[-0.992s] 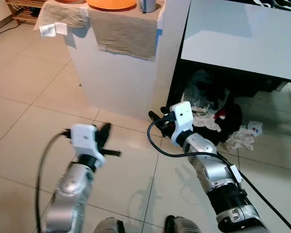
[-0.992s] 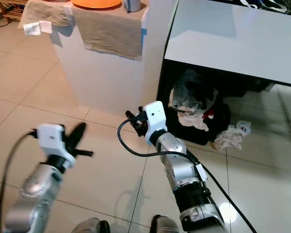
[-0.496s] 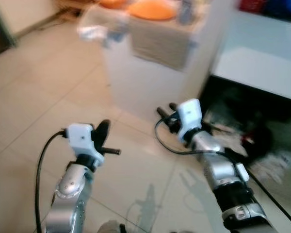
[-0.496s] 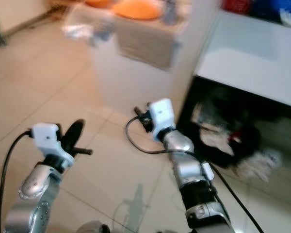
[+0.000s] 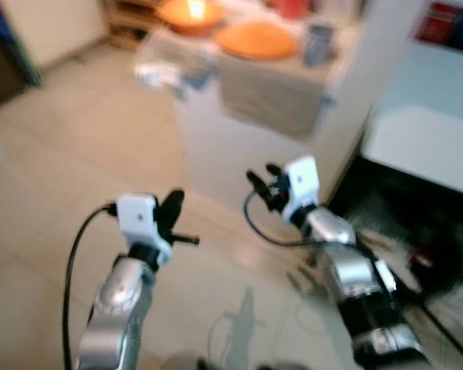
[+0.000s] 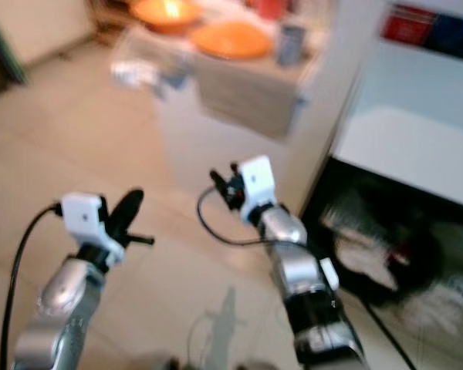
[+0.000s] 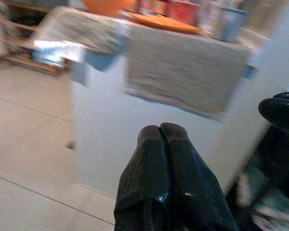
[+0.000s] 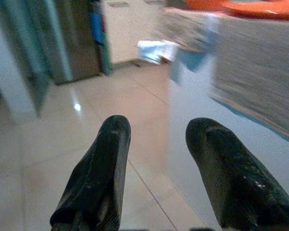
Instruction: Setting the table
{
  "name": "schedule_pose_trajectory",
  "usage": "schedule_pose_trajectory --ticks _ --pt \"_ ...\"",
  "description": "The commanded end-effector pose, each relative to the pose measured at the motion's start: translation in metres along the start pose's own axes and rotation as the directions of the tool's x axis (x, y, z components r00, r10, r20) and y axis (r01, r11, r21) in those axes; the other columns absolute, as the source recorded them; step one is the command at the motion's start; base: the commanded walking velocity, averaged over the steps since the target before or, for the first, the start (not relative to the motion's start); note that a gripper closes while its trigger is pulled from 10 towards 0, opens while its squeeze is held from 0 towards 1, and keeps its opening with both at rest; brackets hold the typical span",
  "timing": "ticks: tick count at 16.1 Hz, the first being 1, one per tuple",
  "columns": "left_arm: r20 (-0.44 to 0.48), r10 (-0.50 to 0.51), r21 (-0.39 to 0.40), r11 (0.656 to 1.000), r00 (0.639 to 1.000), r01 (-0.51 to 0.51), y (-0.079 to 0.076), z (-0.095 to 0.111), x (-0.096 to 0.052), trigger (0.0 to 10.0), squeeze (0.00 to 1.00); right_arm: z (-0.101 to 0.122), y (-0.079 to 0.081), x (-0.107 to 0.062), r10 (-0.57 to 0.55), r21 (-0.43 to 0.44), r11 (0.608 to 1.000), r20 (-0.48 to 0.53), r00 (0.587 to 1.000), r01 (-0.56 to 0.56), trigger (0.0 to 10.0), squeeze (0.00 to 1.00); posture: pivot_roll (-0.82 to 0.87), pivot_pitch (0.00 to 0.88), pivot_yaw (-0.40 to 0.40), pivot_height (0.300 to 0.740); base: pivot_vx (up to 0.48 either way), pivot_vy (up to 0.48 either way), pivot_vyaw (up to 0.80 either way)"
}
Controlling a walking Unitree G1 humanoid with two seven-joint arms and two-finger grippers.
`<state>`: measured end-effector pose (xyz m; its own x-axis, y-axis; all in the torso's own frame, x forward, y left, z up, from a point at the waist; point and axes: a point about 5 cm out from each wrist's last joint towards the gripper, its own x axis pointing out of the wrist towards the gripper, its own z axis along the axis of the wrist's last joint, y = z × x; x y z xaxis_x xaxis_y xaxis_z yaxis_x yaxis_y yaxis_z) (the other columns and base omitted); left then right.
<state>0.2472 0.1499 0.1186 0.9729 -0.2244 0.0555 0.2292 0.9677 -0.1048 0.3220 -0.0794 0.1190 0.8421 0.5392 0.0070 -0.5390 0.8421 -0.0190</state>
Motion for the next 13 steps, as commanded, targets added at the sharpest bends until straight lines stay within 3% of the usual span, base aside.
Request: schedule_pose_trajectory --ticks 1,9,10,11,13 --pt "-0.008 0.006 0.009 1.0 1.0 -0.006 0.003 -0.001 -0.002 10.0 0.0 0.0 0.005 0.0 0.019 -0.003 1.0 0.001 1.0 -0.019 10.0 0.0 -0.01 0.096 -0.002 0.74 0.48 0.0 0.0" --pt "-0.007 -0.023 0.033 0.999 1.0 0.024 0.001 0.002 0.003 10.0 0.0 0.017 0.02 0.005 0.125 0.067 0.989 0.079 0.989 -0.13 10.0 0.0 -0.01 0.072 0.0 0.74 0.48 0.0 0.0" --pt "-0.006 -0.023 0.033 0.999 1.0 0.023 0.002 0.002 0.002 10.0 0.0 0.019 0.022 0.005 0.14 0.08 0.986 0.091 0.986 -0.147 10.0 0.07 -0.01 0.068 -0.003 0.74 0.48 0.0 0.0" --pt "-0.005 -0.021 0.033 0.999 1.0 0.021 0.002 0.002 0.002 10.0 0.0 0.024 0.025 0.006 0.167 0.095 0.979 0.117 0.979 -0.178 10.0 1.0 -0.01 0.071 -0.003 0.74 0.48 0.0 0.0" --pt "-0.003 -0.02 0.034 0.999 1.0 0.02 0.002 0.002 0.002 10.0 0.0 0.044 0.033 0.007 0.229 0.103 0.962 0.193 0.954 -0.252 10.0 1.0 -0.01 0.066 -0.003 0.74 0.48 0.0 0.0"
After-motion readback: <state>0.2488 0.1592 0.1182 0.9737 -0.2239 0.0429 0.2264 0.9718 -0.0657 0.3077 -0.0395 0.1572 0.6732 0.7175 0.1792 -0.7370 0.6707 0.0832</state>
